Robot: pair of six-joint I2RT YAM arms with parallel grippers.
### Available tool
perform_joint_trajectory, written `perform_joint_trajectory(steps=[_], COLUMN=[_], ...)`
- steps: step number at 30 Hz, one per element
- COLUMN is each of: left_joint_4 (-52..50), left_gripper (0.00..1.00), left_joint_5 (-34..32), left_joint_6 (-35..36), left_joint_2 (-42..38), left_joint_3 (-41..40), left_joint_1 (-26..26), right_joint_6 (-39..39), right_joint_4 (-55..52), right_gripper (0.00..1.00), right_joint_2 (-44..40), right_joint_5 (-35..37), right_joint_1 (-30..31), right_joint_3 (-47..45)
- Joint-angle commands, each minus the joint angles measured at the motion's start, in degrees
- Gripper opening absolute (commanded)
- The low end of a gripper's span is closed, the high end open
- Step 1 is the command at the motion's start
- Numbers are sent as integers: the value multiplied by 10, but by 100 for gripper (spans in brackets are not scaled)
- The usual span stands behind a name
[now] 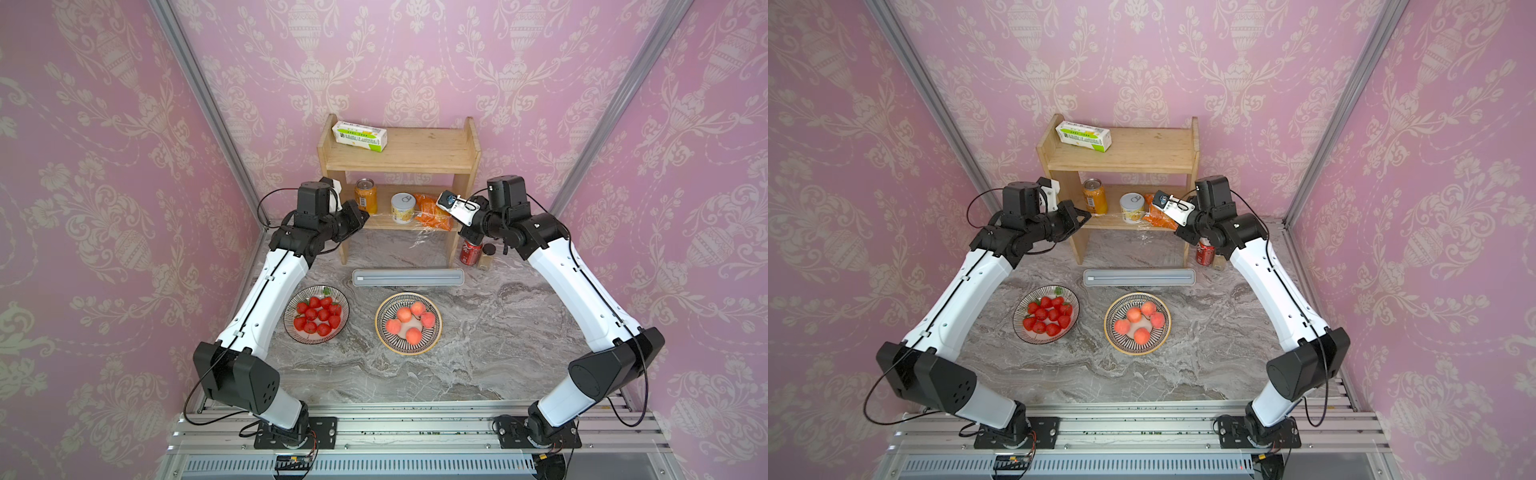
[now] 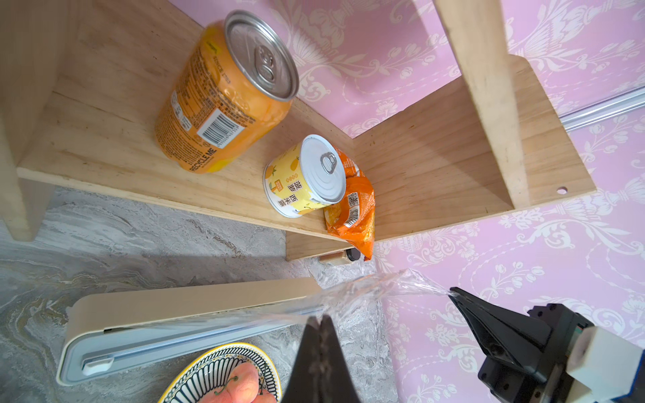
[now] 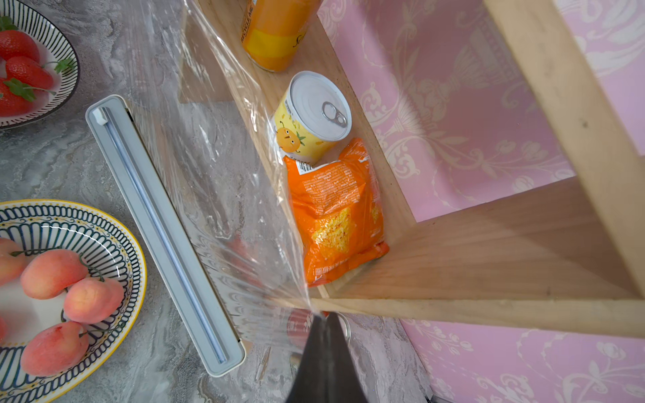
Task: Wrap the plate with plastic wrap
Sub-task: Pull the plastic wrap from the plastic wrap cutting box.
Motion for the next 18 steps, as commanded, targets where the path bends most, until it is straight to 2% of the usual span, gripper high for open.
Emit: perform_joint_trajectory(steps=[1, 18], left_joint_4=[16, 8], left_gripper=[0, 0], left_joint_5=[-16, -26], left_joint_6=[11, 18], left_joint_2=[-24, -24], left_joint_3=[26, 51], left_joint_1=[-5, -15], right_joint_6=[-2, -1], right_joint_4=[21, 20], right_gripper=[0, 0], right_joint_2=[-24, -29], right_joint_5=[8, 13], right_joint_1=[4, 7], right_joint_3=[28, 40])
